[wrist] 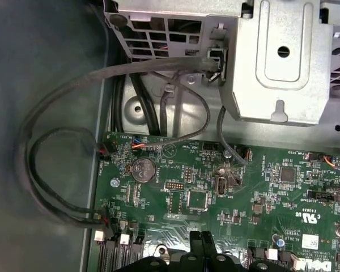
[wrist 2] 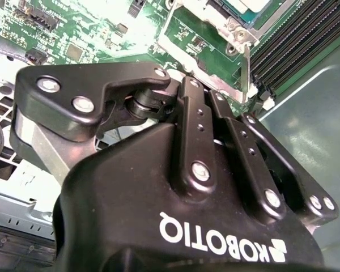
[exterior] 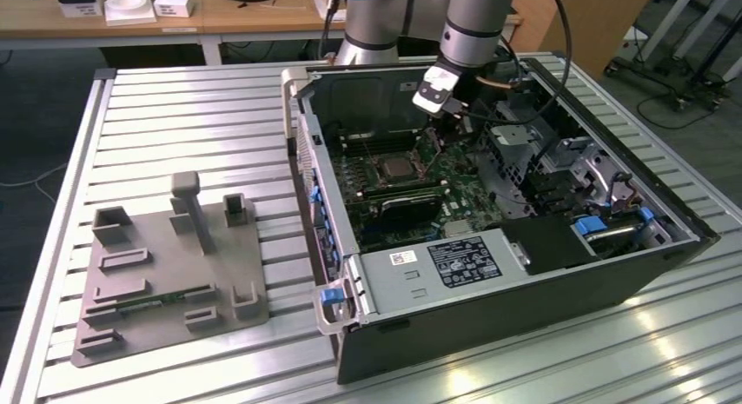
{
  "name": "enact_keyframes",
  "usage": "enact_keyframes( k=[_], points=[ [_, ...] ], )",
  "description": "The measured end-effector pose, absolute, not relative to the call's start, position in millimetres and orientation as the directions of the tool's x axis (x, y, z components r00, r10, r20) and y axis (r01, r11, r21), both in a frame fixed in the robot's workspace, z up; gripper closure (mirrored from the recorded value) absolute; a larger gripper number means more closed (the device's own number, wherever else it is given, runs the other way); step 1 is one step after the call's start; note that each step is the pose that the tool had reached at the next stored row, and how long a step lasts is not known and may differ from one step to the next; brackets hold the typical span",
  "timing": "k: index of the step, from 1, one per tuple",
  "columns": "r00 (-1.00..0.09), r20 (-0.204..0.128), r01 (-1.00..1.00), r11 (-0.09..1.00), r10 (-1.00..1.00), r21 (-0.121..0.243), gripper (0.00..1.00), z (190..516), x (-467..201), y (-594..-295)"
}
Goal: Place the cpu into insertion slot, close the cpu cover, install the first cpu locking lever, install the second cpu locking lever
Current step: 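Close the cpu cover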
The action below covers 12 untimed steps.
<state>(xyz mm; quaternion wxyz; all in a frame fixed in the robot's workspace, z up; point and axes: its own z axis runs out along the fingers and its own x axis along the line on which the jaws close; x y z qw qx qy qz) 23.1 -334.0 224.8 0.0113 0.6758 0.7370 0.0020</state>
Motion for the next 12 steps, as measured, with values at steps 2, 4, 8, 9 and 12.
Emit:
enact_keyframes(
  k=[2, 4, 8, 9, 12],
  points=[
    [-0.086, -0.014, 0.996, 0.087, 0.996, 0.018, 0.90, 224.8, 22.8, -334.0],
    [-0.086, -0.014, 0.996, 0.087, 0.996, 0.019, 0.90, 224.8, 22.2, -334.0],
    [-0.086, -0.012, 0.996, 0.086, 0.996, 0.026, 0.90, 228.0, 21.9, -333.8],
    [-0.086, -0.013, 0.996, 0.087, 0.996, 0.028, 0.90, 230.6, 21.9, -334.0],
    [-0.086, -0.014, 0.996, 0.087, 0.996, 0.032, 0.90, 236.5, 21.9, -334.0]
  ],
)
